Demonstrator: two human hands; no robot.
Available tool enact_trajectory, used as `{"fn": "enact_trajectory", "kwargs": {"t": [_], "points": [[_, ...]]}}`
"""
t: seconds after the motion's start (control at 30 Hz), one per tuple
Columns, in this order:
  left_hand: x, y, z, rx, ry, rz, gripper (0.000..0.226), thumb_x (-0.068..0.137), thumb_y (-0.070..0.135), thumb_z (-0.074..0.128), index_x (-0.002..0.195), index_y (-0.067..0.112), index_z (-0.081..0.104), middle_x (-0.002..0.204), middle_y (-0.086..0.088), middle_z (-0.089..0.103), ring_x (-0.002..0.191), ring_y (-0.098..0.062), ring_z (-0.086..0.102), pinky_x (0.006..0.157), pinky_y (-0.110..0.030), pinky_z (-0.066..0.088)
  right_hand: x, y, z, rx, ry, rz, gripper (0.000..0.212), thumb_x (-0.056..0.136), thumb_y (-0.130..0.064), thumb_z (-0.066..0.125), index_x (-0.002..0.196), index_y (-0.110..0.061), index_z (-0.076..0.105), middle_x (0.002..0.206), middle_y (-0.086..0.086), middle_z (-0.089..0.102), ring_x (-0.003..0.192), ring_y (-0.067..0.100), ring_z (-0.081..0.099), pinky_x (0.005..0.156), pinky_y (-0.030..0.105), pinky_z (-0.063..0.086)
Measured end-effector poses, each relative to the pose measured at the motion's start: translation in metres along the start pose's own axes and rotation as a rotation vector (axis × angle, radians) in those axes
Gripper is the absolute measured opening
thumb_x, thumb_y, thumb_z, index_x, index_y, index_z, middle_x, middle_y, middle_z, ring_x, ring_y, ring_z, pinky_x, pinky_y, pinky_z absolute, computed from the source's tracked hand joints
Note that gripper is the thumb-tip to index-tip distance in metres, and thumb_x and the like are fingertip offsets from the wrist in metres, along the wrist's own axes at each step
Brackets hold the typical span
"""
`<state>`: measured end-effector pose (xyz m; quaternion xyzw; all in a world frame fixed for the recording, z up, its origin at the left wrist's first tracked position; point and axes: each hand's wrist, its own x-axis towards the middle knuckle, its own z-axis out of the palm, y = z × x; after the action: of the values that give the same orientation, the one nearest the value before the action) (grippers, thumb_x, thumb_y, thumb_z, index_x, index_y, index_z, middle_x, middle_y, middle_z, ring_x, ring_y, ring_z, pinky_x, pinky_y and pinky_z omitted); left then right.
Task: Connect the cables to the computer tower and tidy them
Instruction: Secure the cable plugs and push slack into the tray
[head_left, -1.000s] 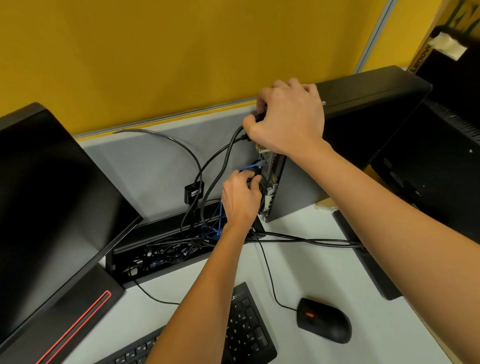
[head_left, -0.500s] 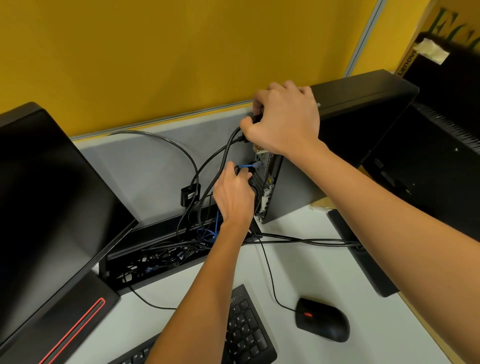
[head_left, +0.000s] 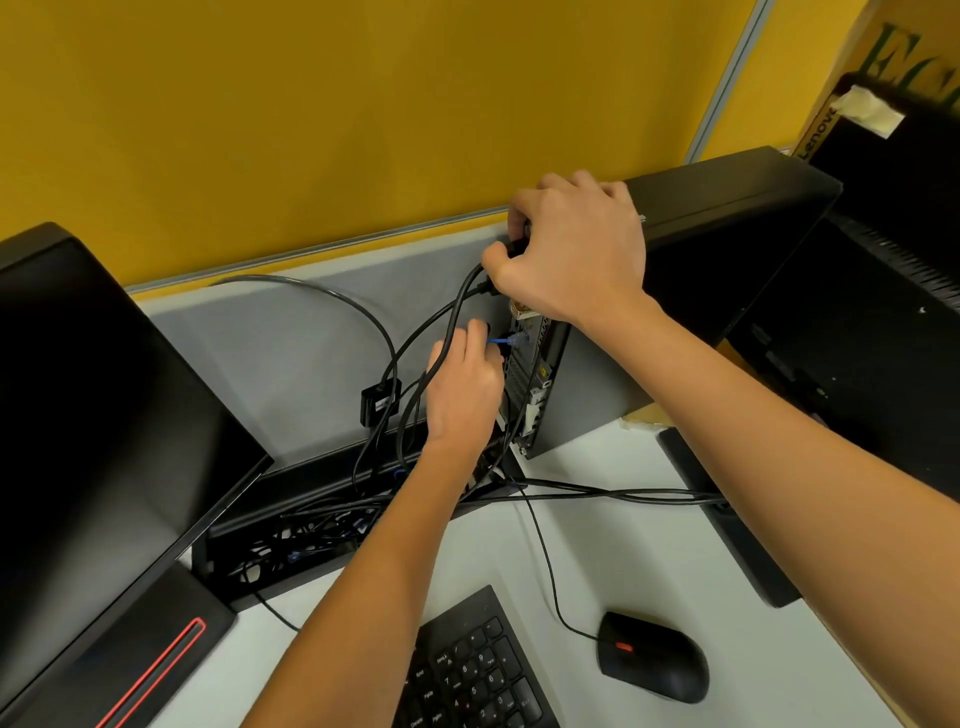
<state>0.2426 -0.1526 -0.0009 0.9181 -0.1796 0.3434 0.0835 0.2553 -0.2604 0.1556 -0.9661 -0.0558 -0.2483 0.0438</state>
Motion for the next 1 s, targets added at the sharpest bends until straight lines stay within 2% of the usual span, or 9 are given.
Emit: {"fn": "enact_trajectory", "kwargs": {"t": [0.1, 0.27, 0.4, 0.47, 0.57, 0.7, 0.77, 0.87, 1.0], "points": [[-0.004, -0.010, 0.011, 0.063, 0.025, 0.127, 0.014, 0.078, 0.008, 0.073, 0.074, 0.007, 0.060, 0.088, -0.011, 0.053, 0.075, -0.021, 0.035, 0.063, -0.031, 0.044, -0.001, 0.000, 0.000, -0.009, 0.000, 0.005, 0.034, 0.074, -0.047, 0.043, 0.082, -0.023, 0.064, 0.089, -0.003, 0.060, 0.095, 0.023, 0.052, 0.086, 0.037, 0.034], [-0.005, -0.017, 0.018, 0.040, 0.063, 0.189, 0.024, 0.097, 0.021, 0.045, 0.079, 0.009, 0.056, 0.092, -0.009, 0.036, 0.071, -0.020, 0.037, 0.060, -0.032, 0.046, -0.001, 0.000, 0.000, -0.002, 0.011, 0.009, 0.029, 0.075, -0.046, 0.045, 0.080, -0.024, 0.063, 0.085, -0.004, 0.059, 0.092, 0.022, 0.052, 0.084, 0.035, 0.034], [0.002, -0.018, 0.010, 0.050, 0.026, 0.272, 0.014, 0.081, 0.017, 0.072, 0.076, 0.009, 0.061, 0.089, -0.009, 0.055, 0.068, -0.021, 0.050, 0.060, -0.030, 0.038, -0.001, 0.000, 0.000, -0.007, 0.000, 0.014, 0.025, 0.076, -0.045, 0.046, 0.080, -0.026, 0.062, 0.083, -0.007, 0.056, 0.091, 0.021, 0.051, 0.081, 0.033, 0.031], [0.004, -0.018, 0.002, 0.068, -0.002, 0.305, 0.012, 0.075, 0.013, 0.075, 0.075, 0.009, 0.064, 0.087, -0.008, 0.058, 0.069, -0.021, 0.051, 0.060, -0.031, 0.036, -0.002, -0.001, 0.000, -0.005, -0.002, 0.021, 0.023, 0.078, -0.044, 0.046, 0.080, -0.027, 0.062, 0.084, -0.007, 0.057, 0.091, 0.021, 0.050, 0.081, 0.032, 0.029], [0.004, -0.019, -0.002, 0.066, -0.016, 0.354, 0.006, 0.075, 0.003, 0.066, 0.076, 0.008, 0.064, 0.088, -0.008, 0.058, 0.069, -0.022, 0.051, 0.060, -0.032, 0.038, -0.002, 0.000, -0.001, 0.039, 0.006, 0.036, 0.026, 0.083, -0.038, 0.043, 0.082, -0.024, 0.065, 0.090, -0.004, 0.063, 0.093, 0.022, 0.051, 0.084, 0.034, 0.031], [0.003, -0.019, -0.009, 0.083, -0.050, 0.361, 0.025, 0.077, -0.002, 0.043, 0.078, 0.010, 0.065, 0.090, -0.007, 0.058, 0.069, -0.021, 0.050, 0.059, -0.032, 0.037, -0.001, 0.001, -0.003, 0.079, 0.001, 0.035, 0.035, 0.086, -0.036, 0.035, 0.090, -0.022, 0.067, 0.097, -0.001, 0.065, 0.097, 0.024, 0.052, 0.087, 0.035, 0.032], [0.003, -0.017, -0.012, 0.077, -0.073, 0.339, 0.024, 0.076, 0.000, 0.045, 0.077, 0.011, 0.066, 0.093, -0.006, 0.059, 0.070, -0.021, 0.050, 0.060, -0.031, 0.037, -0.001, 0.001, -0.003, 0.079, -0.003, 0.036, 0.036, 0.087, -0.037, 0.035, 0.091, -0.022, 0.067, 0.097, -0.001, 0.065, 0.097, 0.023, 0.052, 0.087, 0.035, 0.032], [0.004, -0.013, -0.017, 0.016, -0.114, 0.230, 0.010, 0.072, 0.005, 0.062, 0.075, 0.014, 0.066, 0.094, -0.005, 0.057, 0.073, -0.020, 0.052, 0.063, -0.031, 0.039, -0.001, 0.000, -0.002, 0.067, -0.002, 0.038, 0.035, 0.087, -0.038, 0.036, 0.089, -0.022, 0.067, 0.097, -0.003, 0.066, 0.097, 0.022, 0.053, 0.087, 0.035, 0.033], [-0.001, -0.004, -0.015, -0.159, -0.146, -0.151, 0.015, 0.066, 0.011, 0.078, 0.077, 0.020, 0.073, 0.089, -0.002, 0.057, 0.076, -0.022, 0.054, 0.066, -0.033, 0.040, -0.002, -0.002, -0.003, 0.052, 0.011, 0.042, 0.032, 0.085, -0.041, 0.039, 0.084, -0.024, 0.066, 0.095, -0.005, 0.066, 0.096, 0.021, 0.054, 0.086, 0.034, 0.033]]}}
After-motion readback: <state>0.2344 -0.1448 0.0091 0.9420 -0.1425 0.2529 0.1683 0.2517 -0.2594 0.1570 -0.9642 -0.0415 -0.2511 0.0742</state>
